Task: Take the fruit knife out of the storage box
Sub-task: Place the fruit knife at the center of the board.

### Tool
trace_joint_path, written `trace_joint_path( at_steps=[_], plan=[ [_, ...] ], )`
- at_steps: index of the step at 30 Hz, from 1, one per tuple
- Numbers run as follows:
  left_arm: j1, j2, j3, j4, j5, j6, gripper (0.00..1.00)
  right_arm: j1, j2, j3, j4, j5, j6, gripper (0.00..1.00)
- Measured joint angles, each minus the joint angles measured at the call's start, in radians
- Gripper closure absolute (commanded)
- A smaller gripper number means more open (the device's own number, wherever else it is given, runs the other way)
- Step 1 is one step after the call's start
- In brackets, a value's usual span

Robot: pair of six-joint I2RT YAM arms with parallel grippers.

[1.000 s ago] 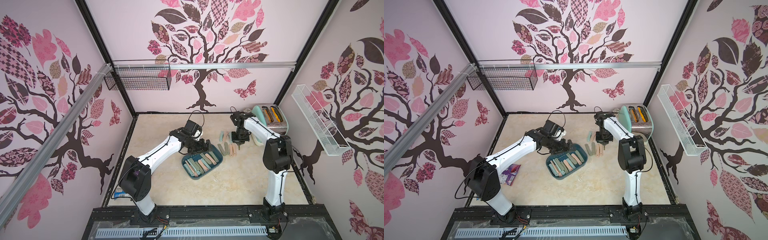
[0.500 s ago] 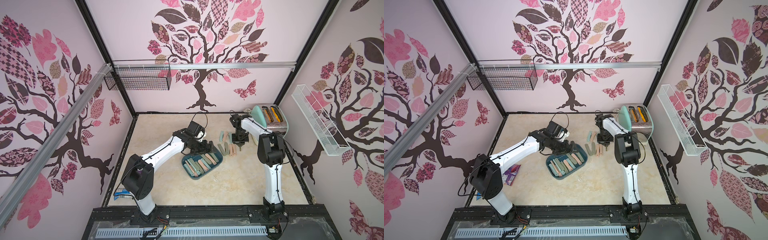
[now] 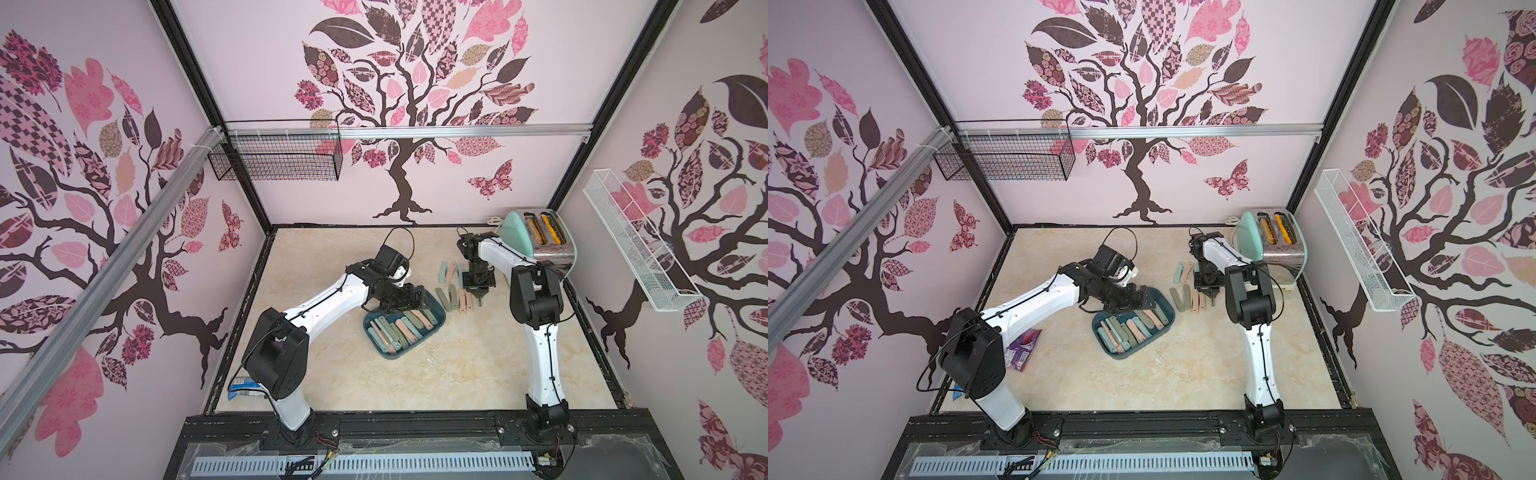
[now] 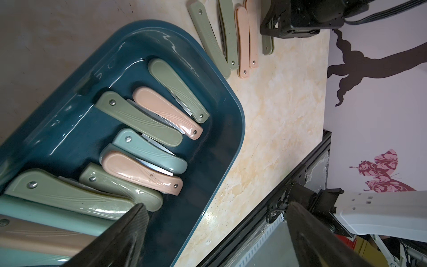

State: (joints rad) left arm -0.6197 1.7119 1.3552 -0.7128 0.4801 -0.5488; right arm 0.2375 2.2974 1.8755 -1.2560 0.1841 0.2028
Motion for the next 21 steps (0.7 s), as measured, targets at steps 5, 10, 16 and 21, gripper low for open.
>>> trace_joint_path(
  at_steps=[5, 10, 16, 21],
  plan=[
    [0.003, -0.004, -0.018, -0.001, 0.0, 0.001, 0.02, 0.0, 0.0, 0.003, -0.005, -0.011, -0.003, 0.68],
    [0.004, -0.013, -0.037, -0.006, 0.0, 0.003, 0.02, 0.001, -0.003, 0.032, -0.023, -0.028, -0.002, 0.68],
    [0.004, -0.036, -0.043, -0.016, -0.002, 0.005, 0.02, 0.018, -0.051, 0.102, -0.058, -0.035, -0.002, 0.68],
    [0.01, -0.078, -0.06, -0.025, -0.008, 0.015, 0.02, 0.085, -0.092, 0.193, -0.087, -0.039, -0.006, 0.68]
  ],
)
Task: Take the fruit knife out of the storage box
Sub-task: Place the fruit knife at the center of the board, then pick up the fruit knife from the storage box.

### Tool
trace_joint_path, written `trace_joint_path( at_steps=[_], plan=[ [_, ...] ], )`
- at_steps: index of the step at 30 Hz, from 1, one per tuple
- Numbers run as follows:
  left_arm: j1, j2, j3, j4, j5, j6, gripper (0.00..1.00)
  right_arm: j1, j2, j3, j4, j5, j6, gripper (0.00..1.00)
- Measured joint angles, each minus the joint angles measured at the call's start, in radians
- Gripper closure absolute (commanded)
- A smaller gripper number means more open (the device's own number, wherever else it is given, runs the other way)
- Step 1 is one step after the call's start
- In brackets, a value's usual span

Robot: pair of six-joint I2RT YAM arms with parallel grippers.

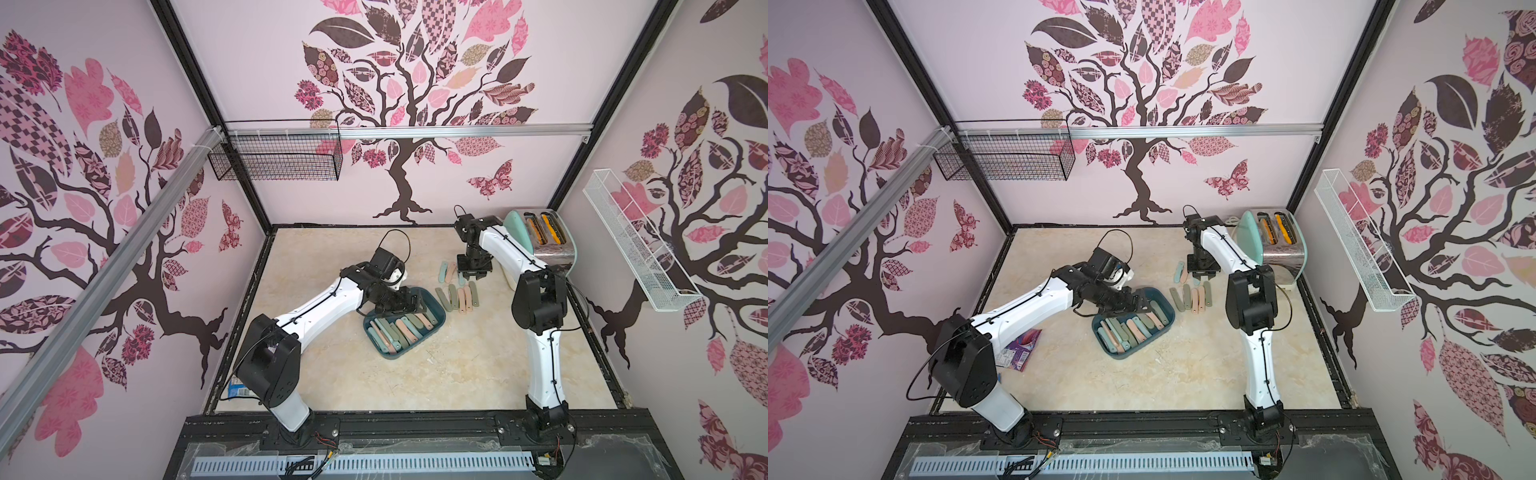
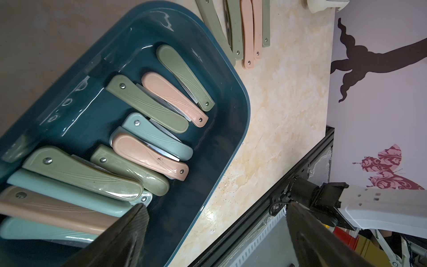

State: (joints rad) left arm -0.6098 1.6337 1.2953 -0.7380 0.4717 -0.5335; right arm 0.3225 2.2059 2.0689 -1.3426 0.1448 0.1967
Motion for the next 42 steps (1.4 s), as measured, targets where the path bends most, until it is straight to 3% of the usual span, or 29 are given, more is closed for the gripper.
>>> trace_joint_path(
  at_steps=[11, 17, 24, 42],
  plan=[
    [0.077, -0.256, -0.167, -0.058, -0.067, 0.01, 0.02, 0.288, -0.047, -0.004, 0.003, -0.063, -0.007, 0.63],
    [0.1, -0.424, -0.281, -0.085, -0.111, 0.003, 0.02, 0.411, -0.02, -0.005, 0.013, -0.093, -0.009, 0.65],
    [0.1, -0.494, -0.358, -0.121, -0.133, -0.016, 0.02, 0.425, 0.074, -0.009, 0.027, -0.119, -0.011, 0.66],
    [0.113, -0.481, -0.359, -0.139, -0.153, -0.011, 0.02, 0.417, 0.155, -0.023, 0.049, -0.057, -0.026, 0.69]
  ],
)
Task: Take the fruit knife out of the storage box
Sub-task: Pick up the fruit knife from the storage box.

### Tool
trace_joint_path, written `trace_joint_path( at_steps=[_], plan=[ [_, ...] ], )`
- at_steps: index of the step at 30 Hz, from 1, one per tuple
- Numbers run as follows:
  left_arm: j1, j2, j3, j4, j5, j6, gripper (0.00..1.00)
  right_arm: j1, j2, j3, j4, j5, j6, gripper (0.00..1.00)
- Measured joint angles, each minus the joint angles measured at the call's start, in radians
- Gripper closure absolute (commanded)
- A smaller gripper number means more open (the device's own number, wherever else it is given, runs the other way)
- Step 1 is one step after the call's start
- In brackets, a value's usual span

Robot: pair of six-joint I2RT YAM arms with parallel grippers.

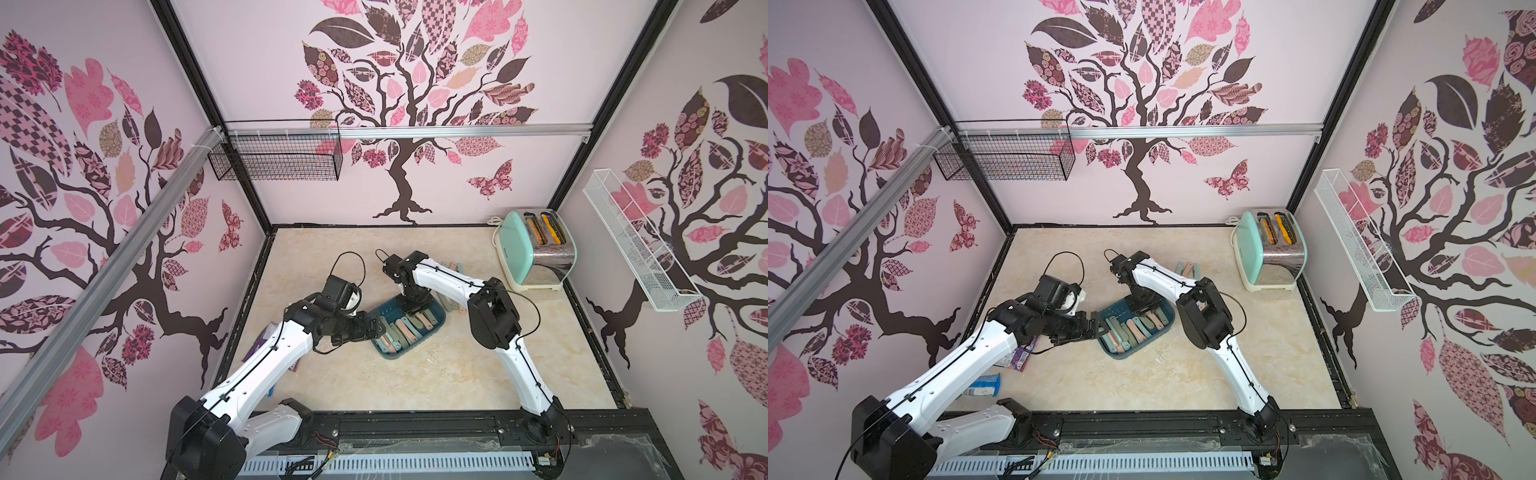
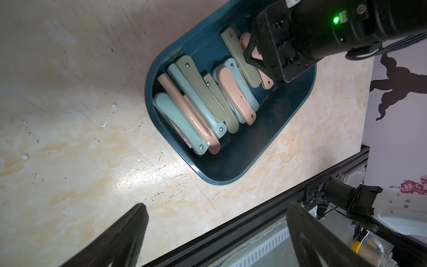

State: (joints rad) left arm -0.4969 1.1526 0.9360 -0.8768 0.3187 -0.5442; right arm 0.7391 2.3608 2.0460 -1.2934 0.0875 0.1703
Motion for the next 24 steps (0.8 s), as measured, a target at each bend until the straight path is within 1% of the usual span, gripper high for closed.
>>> trace_joint_path(
  at_steps=[6, 11, 14, 15, 17, 19, 20, 24],
  plan=[
    [0.0, 0.02, 0.0, 0.0, 0.0, 0.009, 0.02, -0.024, 0.018, -0.008, 0.011, 0.007, 0.0, 0.69],
    [0.0, 0.035, 0.0, 0.0, 0.0, 0.019, 0.02, -0.038, 0.023, -0.008, 0.009, -0.018, -0.003, 0.62],
    [0.0, 0.043, 0.001, 0.0, 0.0, 0.022, 0.02, -0.042, 0.023, -0.008, 0.01, -0.045, -0.007, 0.63],
    [0.0, 0.046, 0.001, 0.0, 0.0, 0.023, 0.02, -0.044, 0.024, -0.008, 0.011, -0.054, -0.007, 0.64],
    [0.0, 0.051, 0.001, 0.0, 0.0, 0.026, 0.02, -0.046, 0.024, -0.008, 0.012, -0.066, -0.007, 0.71],
    [0.0, 0.055, 0.001, 0.0, 0.0, 0.029, 0.02, -0.046, 0.024, -0.008, 0.013, -0.071, -0.01, 0.82],
    [0.001, 0.057, 0.001, 0.0, 0.0, 0.029, 0.02, -0.046, 0.024, -0.008, 0.013, -0.072, -0.008, 0.86],
    [0.003, 0.064, 0.007, 0.0, 0.001, 0.037, 0.02, -0.046, 0.024, -0.008, 0.014, -0.076, -0.005, 0.9]
  ],
)
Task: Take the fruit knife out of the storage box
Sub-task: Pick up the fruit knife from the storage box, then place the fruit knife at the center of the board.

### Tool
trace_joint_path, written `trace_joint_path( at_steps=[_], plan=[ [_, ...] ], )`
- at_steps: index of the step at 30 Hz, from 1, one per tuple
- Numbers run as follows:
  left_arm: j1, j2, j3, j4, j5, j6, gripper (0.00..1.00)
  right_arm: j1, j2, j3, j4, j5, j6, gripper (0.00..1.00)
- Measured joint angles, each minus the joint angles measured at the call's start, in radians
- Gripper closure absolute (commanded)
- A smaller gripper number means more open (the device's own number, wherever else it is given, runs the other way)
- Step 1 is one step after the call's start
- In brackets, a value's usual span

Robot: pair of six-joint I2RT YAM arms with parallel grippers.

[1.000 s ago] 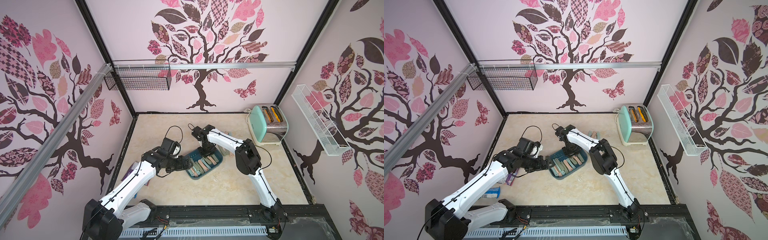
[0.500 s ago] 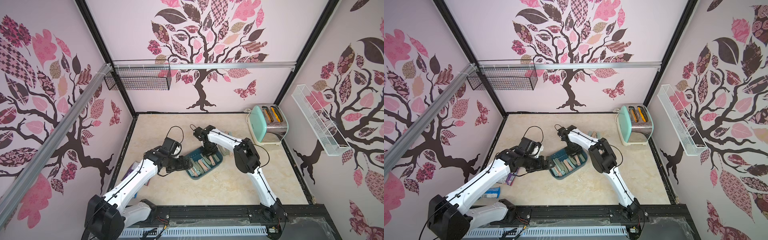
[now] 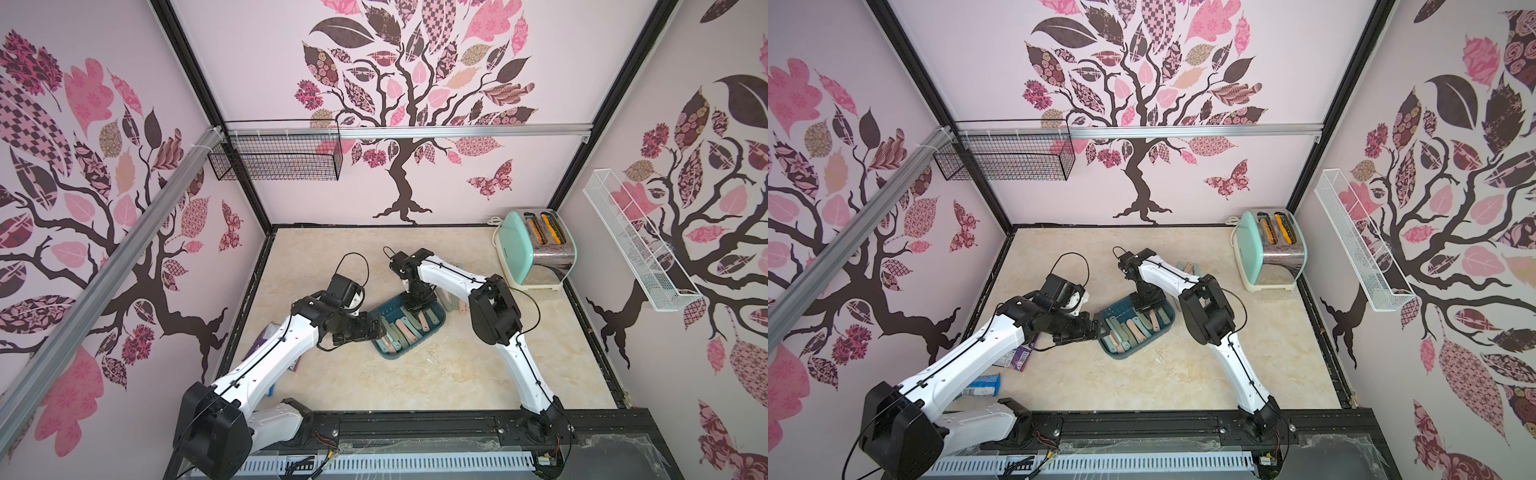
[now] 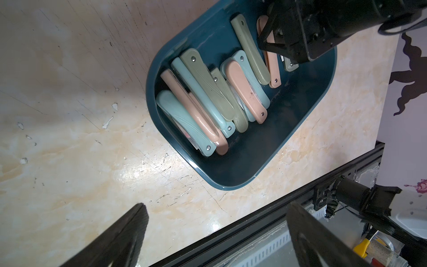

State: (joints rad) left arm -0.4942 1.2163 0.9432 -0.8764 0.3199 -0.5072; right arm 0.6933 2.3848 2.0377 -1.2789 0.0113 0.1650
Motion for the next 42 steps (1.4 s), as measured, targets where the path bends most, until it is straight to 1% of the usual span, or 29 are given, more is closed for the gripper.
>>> trace_joint_path(
  at_steps=[18, 30, 35, 42],
  plan=[
    [0.002, 0.042, 0.071, 0.011, 0.026, 0.011, 0.02, -0.003, -0.01, 0.01, -0.005, -0.016, 0.035, 0.91],
    [0.002, 0.077, 0.102, 0.025, 0.06, 0.011, 0.02, -0.008, -0.118, 0.013, -0.004, -0.031, 0.06, 0.9],
    [0.002, 0.09, 0.105, 0.03, 0.068, 0.01, 0.02, -0.033, -0.12, 0.069, -0.029, -0.043, 0.063, 0.9],
    [0.002, 0.14, 0.144, 0.04, 0.085, 0.0, 0.02, -0.121, -0.12, 0.193, -0.042, -0.077, 0.084, 0.89]
  ],
)
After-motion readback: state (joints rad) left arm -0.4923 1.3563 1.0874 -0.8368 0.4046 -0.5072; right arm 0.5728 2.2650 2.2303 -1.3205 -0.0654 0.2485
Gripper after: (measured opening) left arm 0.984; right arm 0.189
